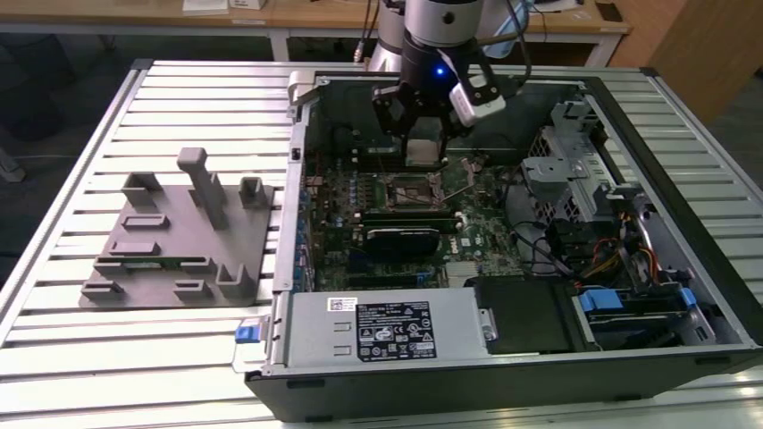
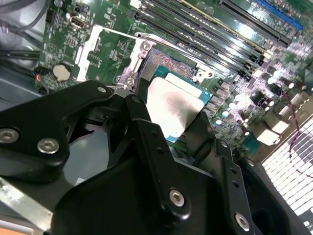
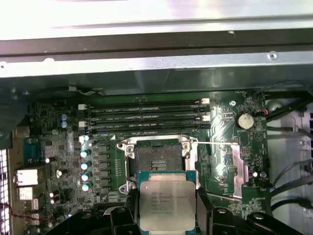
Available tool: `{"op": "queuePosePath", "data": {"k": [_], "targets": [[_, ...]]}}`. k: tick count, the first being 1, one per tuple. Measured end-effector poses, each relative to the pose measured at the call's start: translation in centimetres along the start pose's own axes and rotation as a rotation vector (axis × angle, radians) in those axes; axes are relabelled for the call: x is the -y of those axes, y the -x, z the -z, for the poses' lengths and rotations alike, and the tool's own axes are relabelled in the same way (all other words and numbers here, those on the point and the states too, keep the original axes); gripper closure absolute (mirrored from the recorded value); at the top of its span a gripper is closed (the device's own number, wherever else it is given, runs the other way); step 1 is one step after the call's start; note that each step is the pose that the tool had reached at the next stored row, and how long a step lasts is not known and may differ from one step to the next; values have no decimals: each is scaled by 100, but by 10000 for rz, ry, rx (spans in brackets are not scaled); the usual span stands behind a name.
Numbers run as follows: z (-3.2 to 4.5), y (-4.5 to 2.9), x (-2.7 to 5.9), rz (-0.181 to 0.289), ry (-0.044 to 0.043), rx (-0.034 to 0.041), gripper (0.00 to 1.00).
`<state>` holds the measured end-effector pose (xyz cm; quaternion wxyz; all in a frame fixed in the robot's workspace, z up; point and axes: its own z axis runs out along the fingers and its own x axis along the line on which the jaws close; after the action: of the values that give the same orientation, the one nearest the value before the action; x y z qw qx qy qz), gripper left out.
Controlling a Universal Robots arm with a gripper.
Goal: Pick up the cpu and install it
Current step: 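Place the cpu into insertion slot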
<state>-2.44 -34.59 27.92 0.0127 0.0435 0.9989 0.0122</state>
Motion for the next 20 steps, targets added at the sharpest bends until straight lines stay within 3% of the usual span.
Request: {"op": "queuePosePath", "data": {"k": [20], "targets": [[-8,-1,0,-3270,-80,83,45]]}}
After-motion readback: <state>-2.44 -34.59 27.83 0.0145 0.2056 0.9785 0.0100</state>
